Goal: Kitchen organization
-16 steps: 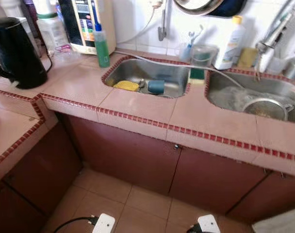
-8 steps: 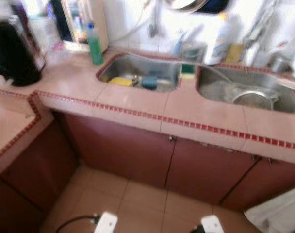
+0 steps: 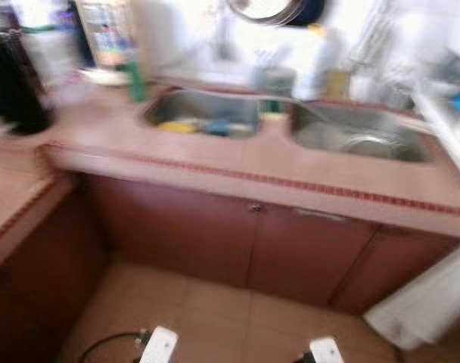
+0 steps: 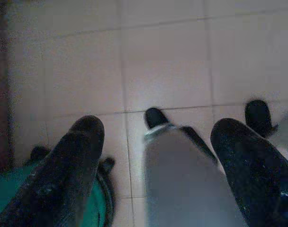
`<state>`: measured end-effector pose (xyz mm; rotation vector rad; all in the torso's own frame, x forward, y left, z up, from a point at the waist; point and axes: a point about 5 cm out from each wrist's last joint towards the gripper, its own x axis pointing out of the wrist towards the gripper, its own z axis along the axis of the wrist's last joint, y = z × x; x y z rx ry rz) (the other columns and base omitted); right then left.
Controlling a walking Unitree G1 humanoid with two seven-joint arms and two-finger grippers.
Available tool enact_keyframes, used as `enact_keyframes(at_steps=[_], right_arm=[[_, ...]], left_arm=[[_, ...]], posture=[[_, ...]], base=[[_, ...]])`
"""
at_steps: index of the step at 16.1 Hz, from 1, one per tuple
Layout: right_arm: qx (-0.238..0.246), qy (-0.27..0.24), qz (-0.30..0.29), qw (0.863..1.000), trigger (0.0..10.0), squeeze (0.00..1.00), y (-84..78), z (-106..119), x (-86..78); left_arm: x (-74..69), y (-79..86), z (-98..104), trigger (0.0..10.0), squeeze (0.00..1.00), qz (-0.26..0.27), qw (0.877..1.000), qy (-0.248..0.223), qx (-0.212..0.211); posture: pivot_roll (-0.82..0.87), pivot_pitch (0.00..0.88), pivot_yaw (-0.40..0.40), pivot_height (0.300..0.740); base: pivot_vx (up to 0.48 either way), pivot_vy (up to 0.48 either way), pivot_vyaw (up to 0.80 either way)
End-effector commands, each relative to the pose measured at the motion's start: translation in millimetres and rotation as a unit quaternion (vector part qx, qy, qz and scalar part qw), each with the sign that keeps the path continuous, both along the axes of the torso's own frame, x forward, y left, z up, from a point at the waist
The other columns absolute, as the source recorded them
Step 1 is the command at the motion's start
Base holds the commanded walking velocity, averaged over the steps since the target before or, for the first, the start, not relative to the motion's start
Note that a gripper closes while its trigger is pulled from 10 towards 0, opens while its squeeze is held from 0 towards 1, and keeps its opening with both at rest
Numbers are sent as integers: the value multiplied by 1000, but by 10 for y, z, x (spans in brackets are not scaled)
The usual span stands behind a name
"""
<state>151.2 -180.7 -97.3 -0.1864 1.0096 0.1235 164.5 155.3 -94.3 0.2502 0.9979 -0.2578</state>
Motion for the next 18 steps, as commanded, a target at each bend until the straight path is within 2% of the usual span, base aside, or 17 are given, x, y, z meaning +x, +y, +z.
enact_keyframes(at_steps=[1,7,10,12,18], right_arm=[[3,4,4,1000,10000,0,15,-6,-11],[7,5,3,1000,10000,0,23,-9,-19],[6,7,12,1000,10000,0,33,-14,-27],[11,5,-5,1000,10000,0,29,-15,-33],[11,8,4,1000,10000,0,38,-19,-42]], left_arm=[[-109,6,-47,10000,0,1,1000,20,2],[-110,19,-47,10000,0,2,1000,20,4],[-112,25,-47,10000,0,1,1000,21,4],[-108,27,-46,10000,0,0,1000,20,4],[-99,35,-42,10000,0,-2,1000,19,6]], posture=[[-88,0,15,740],[-84,0,15,740],[-80,0,14,740],[-78,0,14,740],[-77,0,15,740]], base=[[-244,0,800],[-242,0,91],[-241,0,800],[-244,0,0],[-241,0,0]])
